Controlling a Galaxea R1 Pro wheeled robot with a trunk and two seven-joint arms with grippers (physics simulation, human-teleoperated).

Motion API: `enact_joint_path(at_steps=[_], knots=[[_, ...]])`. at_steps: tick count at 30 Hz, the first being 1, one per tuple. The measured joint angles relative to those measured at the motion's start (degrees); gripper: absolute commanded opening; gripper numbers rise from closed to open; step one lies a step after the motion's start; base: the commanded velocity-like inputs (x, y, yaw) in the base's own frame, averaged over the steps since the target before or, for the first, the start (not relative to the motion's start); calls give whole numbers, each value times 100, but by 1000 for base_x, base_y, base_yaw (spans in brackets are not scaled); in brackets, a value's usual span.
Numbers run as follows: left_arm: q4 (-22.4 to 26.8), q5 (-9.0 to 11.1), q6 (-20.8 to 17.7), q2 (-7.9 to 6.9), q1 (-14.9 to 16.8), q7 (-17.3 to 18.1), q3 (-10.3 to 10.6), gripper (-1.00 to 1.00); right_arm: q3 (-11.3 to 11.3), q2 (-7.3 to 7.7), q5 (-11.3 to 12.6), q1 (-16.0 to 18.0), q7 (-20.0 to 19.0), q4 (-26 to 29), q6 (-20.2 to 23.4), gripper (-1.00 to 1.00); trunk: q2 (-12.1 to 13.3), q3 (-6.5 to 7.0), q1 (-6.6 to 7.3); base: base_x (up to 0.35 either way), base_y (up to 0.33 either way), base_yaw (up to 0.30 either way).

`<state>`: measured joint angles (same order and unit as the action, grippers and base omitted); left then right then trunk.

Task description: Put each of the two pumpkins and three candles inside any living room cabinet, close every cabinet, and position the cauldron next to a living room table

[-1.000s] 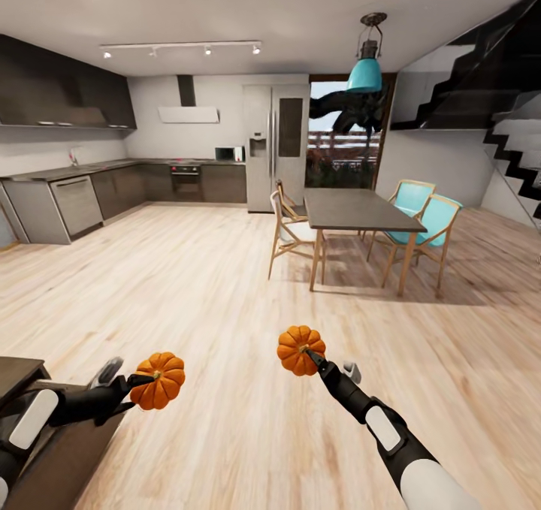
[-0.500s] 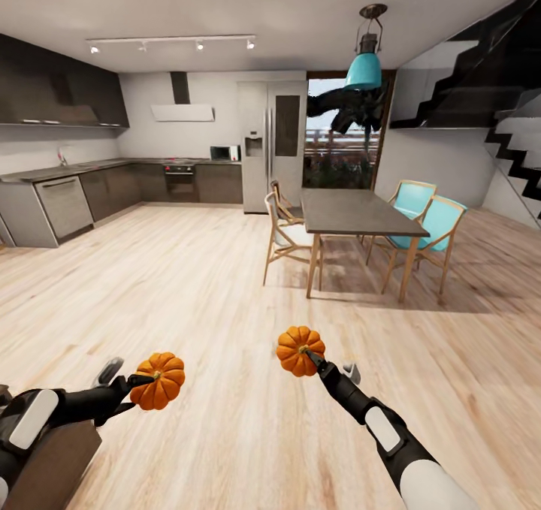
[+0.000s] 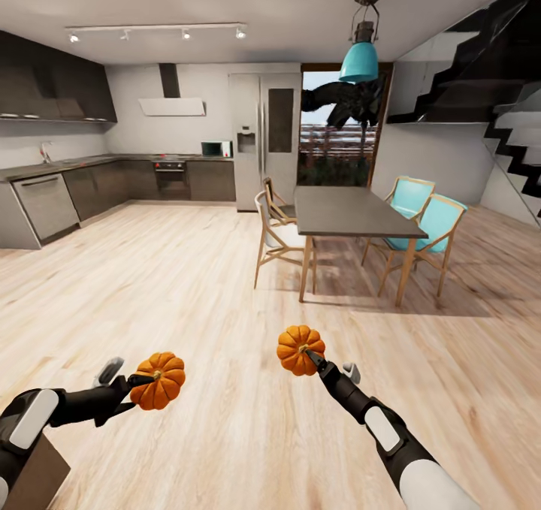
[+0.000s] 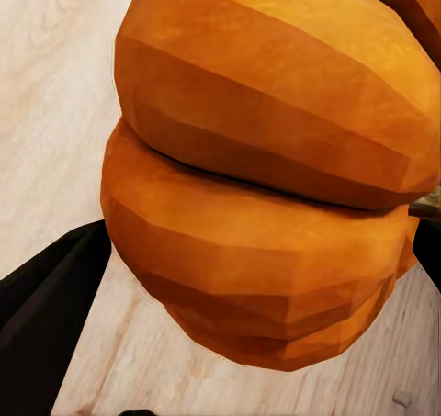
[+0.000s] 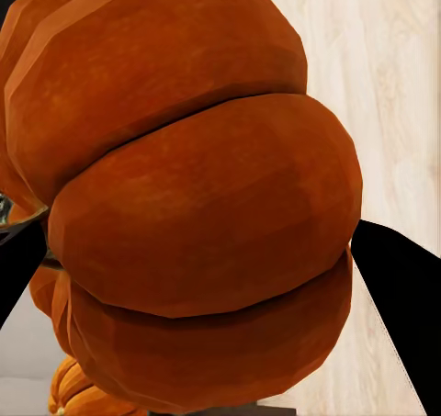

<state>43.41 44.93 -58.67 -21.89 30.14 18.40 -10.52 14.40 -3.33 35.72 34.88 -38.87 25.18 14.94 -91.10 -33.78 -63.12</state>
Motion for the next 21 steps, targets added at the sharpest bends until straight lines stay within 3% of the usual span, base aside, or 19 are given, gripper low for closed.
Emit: enact_joint_path(at_steps=[3,21], knots=[[1,78,-9,0,1,11,-4,-100,3,-1,20,2,3,4,6,-100,0,0,0,66,-102,234],[1,61,-17,0,1,32,-21,-100,-8,-10,14,1,23,5,6,-100,78,35,43,3,-82,289]])
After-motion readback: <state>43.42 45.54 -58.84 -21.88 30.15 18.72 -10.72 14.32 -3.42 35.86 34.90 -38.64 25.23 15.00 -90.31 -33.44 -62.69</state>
